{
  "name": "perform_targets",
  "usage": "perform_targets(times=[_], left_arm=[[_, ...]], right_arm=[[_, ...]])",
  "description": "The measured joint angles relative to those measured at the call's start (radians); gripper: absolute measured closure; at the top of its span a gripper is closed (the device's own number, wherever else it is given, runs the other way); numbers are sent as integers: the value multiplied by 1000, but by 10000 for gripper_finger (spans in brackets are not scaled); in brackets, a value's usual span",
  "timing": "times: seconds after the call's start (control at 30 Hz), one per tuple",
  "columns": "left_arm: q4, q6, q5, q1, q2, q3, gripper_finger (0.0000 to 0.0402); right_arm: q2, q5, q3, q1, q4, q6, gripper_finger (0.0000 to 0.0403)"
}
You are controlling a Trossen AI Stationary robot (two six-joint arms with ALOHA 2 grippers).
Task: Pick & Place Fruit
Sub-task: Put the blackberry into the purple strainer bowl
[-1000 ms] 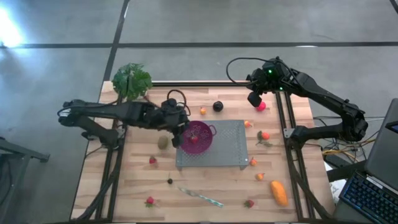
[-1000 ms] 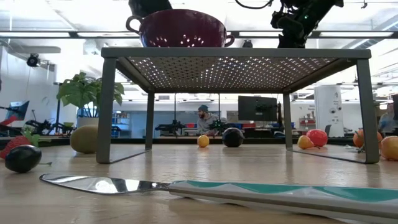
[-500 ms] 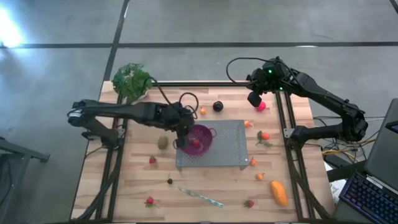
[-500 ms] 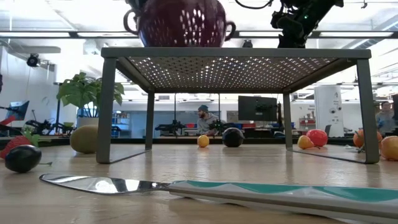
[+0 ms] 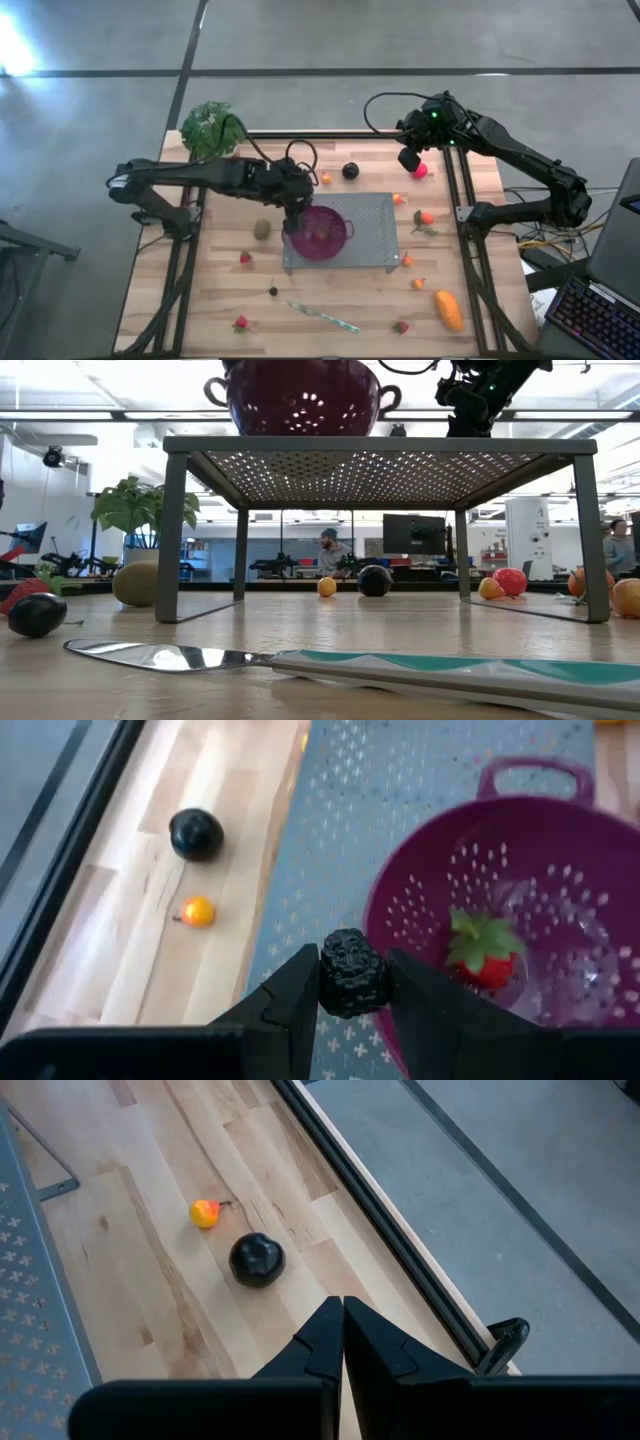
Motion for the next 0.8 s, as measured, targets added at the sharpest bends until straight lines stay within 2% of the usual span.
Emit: perform_targets(times=[0.2,0.57,0.8], left_arm=[[-2,50,128,-35,1,23,289],[3,42,158,-67,8,-51,288],[8,21,166,-67,8,-74,270]], right_arm=[[0,0,0,0,-1,-3,394],[0,0,0,0,0,-9,394],[0,0,0,0,1,-8,394]])
